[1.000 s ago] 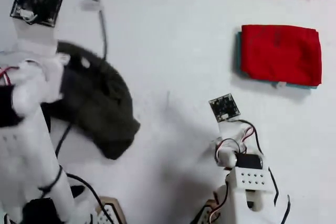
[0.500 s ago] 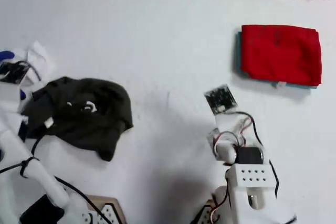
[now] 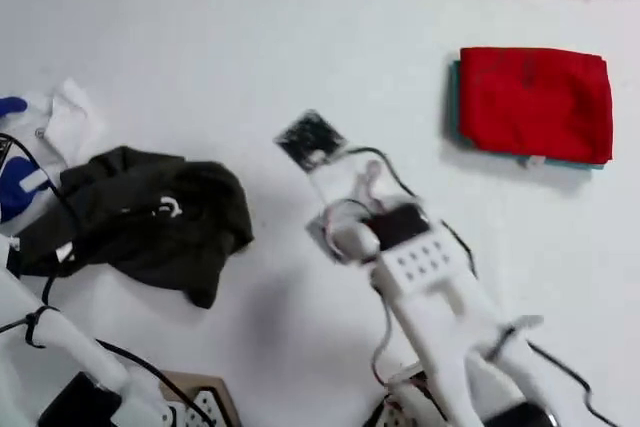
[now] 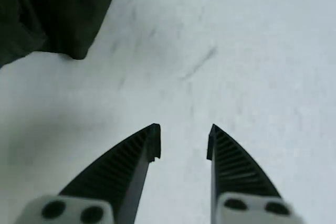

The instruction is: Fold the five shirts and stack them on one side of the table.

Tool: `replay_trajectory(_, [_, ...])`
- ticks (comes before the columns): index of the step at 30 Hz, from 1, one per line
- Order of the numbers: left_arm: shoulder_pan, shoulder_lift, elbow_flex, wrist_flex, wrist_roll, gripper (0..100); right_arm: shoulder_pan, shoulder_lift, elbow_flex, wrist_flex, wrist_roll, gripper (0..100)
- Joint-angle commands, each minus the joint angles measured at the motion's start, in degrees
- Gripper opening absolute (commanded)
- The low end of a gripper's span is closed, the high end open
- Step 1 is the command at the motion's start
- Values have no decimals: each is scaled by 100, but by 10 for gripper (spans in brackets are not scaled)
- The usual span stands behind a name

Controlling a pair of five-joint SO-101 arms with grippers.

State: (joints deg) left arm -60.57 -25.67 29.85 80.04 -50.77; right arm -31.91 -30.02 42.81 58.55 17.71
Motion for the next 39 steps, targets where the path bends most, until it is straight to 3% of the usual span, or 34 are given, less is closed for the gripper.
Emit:
replay_trajectory(1, [-70,-70,-4,-79,-35,26,-453,936,-809,40,-220,152])
replay_trajectory(7, [-79,-70,4,-70,-35,26,-1182,2334,-1820,4,-369,154])
replay_trajectory(14, [-79,-79,4,-53,-35,26,-1464,3767,-2945,40,-369,269])
replay_trajectory(27, [-79,-88,-4,-62,-35,26,-1754,5763,-4554,31,-369,269])
replay_trajectory(30, [-79,-88,-4,-62,-35,26,-1736,6149,-4809,48,-369,211])
replay_trajectory(33, [-79,-88,-4,-70,-35,26,-1727,6246,-5020,259,-369,27])
replay_trajectory(39, [-79,-88,4,-62,-35,26,-1499,6220,-5248,620,-369,22])
